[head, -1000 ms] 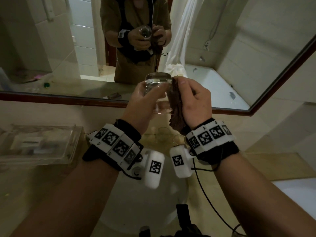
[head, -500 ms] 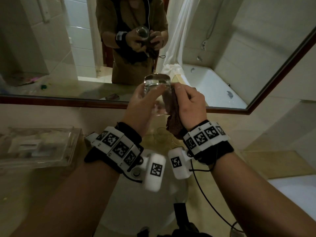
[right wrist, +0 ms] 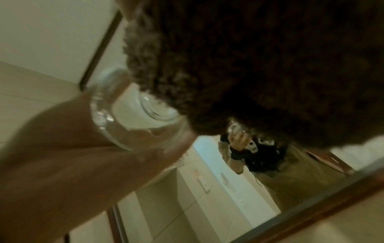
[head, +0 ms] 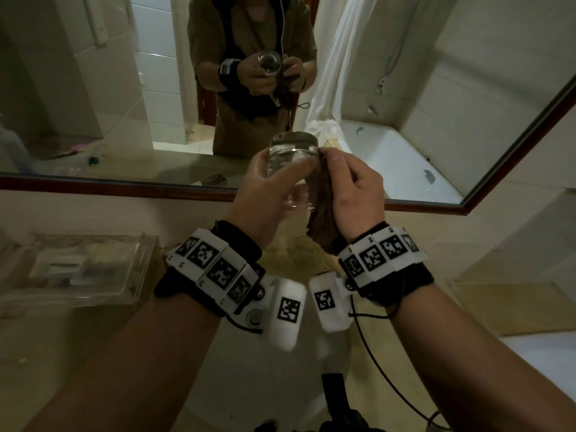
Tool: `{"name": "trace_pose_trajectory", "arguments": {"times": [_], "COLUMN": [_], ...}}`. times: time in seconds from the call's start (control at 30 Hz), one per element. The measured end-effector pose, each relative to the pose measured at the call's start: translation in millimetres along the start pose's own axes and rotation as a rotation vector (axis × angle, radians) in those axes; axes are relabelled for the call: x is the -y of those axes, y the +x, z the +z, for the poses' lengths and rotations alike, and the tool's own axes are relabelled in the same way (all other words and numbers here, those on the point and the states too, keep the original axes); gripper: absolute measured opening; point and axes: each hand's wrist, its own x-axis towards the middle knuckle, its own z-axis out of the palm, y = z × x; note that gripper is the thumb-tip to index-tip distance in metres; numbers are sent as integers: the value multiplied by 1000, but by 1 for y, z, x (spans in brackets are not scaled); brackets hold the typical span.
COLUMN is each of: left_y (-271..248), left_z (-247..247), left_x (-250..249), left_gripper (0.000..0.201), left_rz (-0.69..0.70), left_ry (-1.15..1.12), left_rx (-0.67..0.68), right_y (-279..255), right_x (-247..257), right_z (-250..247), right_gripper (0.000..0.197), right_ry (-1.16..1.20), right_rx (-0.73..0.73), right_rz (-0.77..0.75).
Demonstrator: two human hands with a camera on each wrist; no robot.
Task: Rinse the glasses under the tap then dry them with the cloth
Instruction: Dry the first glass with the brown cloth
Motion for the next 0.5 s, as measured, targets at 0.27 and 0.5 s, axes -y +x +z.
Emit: {"name": "trace_pose_trajectory", "arguments": {"times": [0.27,0.5], "left_y": [1,6], "left_z": [-2,-2], "left_x": [0,0], "left_gripper": [22,41], "left_rz": [59,85], "left_ry": [210,130], "left_rx": [69,-56], "right_y": [6,3], "right_x": [-10,3], "right_z": [1,1], "right_gripper": [24,25], "right_ry": [-65,8], "right_rx": [30,28], "right_rz": [13,-68]}}
